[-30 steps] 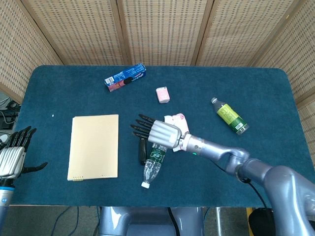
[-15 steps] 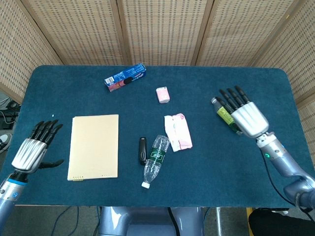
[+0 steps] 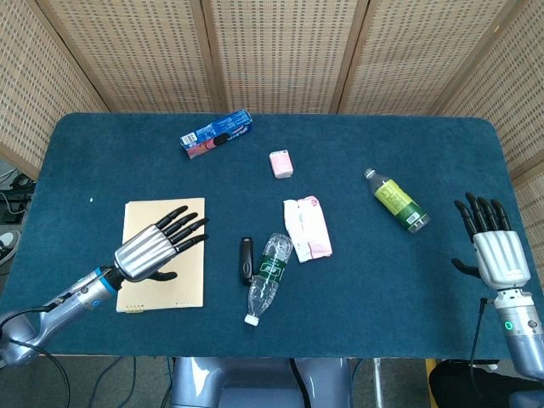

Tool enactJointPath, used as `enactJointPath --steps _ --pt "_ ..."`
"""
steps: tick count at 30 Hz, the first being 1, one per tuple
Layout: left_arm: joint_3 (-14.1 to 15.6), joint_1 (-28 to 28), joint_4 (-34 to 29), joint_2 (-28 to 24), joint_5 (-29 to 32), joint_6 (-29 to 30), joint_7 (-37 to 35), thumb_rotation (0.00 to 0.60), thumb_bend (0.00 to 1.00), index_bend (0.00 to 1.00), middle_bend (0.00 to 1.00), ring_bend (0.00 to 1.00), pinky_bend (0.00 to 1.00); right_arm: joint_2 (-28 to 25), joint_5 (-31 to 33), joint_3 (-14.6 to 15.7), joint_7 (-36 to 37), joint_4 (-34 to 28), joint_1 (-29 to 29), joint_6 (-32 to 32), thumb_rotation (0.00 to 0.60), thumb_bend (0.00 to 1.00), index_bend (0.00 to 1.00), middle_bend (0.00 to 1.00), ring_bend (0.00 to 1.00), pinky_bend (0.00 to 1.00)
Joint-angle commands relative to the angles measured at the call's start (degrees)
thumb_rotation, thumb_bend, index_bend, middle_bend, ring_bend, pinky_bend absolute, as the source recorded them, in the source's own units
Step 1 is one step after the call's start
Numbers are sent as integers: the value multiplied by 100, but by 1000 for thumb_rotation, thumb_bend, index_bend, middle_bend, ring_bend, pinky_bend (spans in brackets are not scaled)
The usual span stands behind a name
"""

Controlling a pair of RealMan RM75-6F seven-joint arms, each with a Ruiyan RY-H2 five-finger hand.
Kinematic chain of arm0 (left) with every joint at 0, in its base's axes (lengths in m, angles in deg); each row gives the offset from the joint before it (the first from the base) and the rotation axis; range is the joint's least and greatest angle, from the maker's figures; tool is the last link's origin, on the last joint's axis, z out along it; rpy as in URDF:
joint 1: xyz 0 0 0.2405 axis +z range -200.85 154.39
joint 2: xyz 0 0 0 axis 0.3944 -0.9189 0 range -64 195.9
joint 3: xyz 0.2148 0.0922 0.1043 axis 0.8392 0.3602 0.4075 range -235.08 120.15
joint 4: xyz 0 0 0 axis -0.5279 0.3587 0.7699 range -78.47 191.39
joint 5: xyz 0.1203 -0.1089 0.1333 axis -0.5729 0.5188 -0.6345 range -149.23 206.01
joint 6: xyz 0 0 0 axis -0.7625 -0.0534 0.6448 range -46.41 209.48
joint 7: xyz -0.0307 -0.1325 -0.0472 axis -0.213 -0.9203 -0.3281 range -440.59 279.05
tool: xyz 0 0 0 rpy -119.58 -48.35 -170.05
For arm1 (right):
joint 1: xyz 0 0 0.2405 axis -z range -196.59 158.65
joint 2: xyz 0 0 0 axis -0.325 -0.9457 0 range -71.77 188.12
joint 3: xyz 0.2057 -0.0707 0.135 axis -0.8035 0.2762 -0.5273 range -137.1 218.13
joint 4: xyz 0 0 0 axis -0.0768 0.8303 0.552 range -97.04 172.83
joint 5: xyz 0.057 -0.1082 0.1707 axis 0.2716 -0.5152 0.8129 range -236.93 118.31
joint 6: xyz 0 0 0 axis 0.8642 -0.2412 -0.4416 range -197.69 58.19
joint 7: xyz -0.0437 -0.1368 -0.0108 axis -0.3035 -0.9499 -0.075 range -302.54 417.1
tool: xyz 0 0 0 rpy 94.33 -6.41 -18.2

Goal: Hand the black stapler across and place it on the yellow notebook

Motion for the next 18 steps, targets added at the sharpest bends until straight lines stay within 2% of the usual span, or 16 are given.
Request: enactJointPath --steps 1,6,11,18 --pt "187 -726 1141 723 -565 13 -667 600 43 200 51 84 31 -316 338 -32 -986 -1087 434 -204 600 0 0 0 0 0" --pt "411 -1239 2369 1404 -793 125 -1327 600 215 283 109 181 145 -299 433 -130 -1276 -1366 611 -296 600 0 0 0 0 0" --pt "577 -1568 3304 2000 -788 131 -1778 600 262 290 120 192 165 -296 441 -215 -1300 -1374 738 -323 600 0 0 0 0 0" --pt "755 -1789 4154 2640 -627 140 -2097 600 296 278 120 192 171 -314 409 -342 -1135 -1320 802 -175 600 0 0 0 0 0"
